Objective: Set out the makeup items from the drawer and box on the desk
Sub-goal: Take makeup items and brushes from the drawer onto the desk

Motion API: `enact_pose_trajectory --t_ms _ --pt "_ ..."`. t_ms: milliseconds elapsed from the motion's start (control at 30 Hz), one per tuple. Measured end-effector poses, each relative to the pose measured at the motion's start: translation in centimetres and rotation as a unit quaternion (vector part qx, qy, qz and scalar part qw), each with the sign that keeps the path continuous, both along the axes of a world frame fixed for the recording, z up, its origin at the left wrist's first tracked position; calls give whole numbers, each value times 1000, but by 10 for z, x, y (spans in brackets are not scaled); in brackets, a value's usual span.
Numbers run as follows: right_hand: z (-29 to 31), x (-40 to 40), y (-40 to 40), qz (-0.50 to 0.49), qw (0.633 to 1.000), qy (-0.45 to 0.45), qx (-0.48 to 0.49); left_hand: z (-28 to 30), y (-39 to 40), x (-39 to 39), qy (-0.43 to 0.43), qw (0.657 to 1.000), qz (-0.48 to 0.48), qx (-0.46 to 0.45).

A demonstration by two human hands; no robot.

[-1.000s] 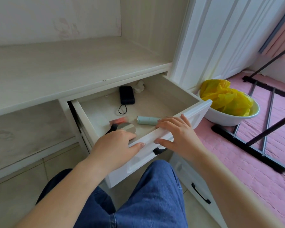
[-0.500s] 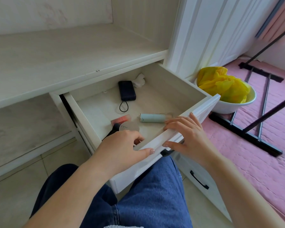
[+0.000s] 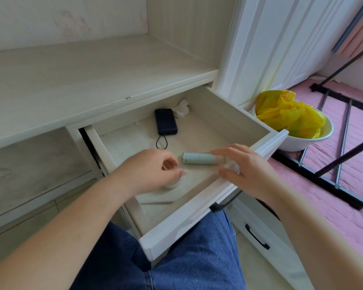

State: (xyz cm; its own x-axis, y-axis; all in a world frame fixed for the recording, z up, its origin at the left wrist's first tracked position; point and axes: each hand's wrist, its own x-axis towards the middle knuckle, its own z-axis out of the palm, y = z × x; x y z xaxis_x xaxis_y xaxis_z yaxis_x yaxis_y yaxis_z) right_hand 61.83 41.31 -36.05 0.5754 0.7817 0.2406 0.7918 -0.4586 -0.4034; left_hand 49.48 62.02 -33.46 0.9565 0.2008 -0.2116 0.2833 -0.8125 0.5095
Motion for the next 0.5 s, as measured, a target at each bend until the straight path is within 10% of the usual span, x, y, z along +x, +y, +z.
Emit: enact_pose_trajectory --t_ms 500 --pt "-18 94 101 17 902 1 -431 -68 80 101 167 975 17 143"
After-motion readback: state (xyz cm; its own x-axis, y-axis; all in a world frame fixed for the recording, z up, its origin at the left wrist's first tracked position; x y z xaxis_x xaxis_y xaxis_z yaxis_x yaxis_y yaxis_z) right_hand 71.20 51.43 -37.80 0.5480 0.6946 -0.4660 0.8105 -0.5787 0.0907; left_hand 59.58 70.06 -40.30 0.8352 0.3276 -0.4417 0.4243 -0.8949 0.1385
